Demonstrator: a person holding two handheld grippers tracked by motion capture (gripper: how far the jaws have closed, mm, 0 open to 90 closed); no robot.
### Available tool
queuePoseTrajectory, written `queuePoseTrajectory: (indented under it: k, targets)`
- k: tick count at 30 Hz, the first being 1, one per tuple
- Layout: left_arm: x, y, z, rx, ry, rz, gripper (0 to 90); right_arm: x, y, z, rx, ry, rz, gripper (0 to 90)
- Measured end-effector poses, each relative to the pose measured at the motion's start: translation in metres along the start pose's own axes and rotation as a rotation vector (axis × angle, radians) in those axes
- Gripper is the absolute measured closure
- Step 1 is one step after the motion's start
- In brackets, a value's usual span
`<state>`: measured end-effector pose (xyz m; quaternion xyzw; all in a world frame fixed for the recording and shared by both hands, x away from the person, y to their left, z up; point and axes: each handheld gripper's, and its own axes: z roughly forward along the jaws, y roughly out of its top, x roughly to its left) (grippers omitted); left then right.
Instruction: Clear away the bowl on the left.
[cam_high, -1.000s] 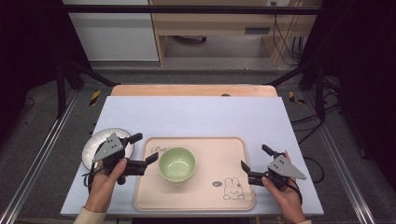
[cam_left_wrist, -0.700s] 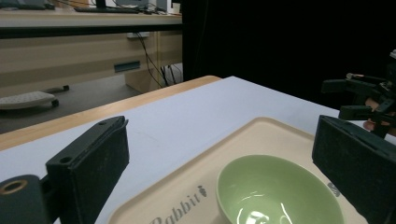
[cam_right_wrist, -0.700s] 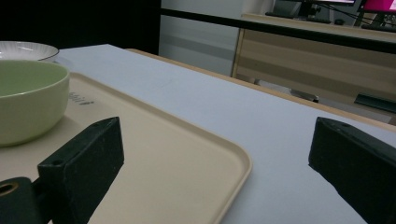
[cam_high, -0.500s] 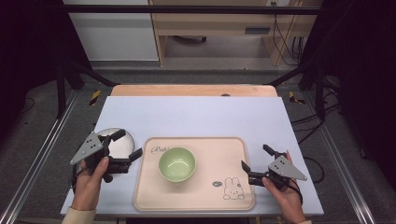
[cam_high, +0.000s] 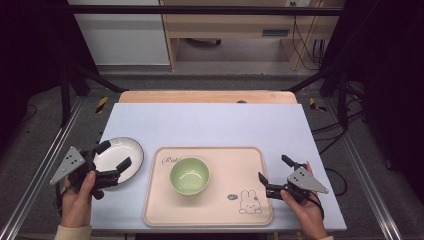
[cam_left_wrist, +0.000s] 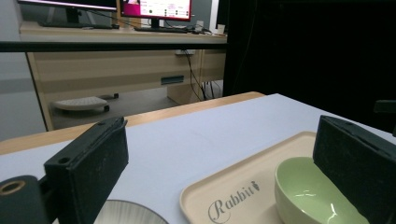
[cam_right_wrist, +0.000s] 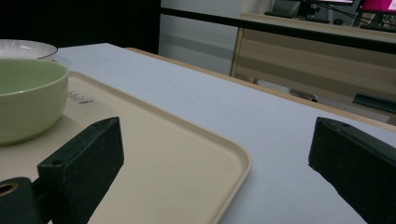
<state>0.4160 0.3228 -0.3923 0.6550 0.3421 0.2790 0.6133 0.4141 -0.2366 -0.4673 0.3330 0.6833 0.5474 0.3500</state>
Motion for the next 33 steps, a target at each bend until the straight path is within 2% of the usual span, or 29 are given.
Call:
queuePoseTrajectory:
  k: [7, 11, 15, 22, 24, 33]
  targets:
    - [0.008, -0.011, -0.013, -0.002, 0.045, -0.026, 3.3, 0.000, 0.000, 0.000, 0.005, -0.002, -0.001, 3.5]
    - [0.011, -0.024, -0.018, 0.006, 0.050, -0.036, 3.6, 0.000, -0.001, 0.001, 0.008, -0.003, -0.003, 3.6]
    - [0.013, -0.035, -0.014, 0.009, 0.050, -0.047, 3.8, 0.000, -0.001, 0.001, 0.010, -0.002, -0.002, 3.6]
    - [0.011, -0.052, -0.004, 0.039, 0.033, -0.010, 3.6, 0.000, -0.002, 0.002, 0.012, 0.002, -0.004, 3.7]
    - [0.009, -0.054, -0.001, 0.049, 0.024, 0.006, 3.6, 0.000, -0.002, 0.002, 0.012, 0.003, -0.004, 3.7]
    - [0.007, -0.061, 0.009, 0.093, 0.026, 0.010, 3.5, 0.000, -0.002, 0.002, 0.011, 0.002, 0.002, 3.8]
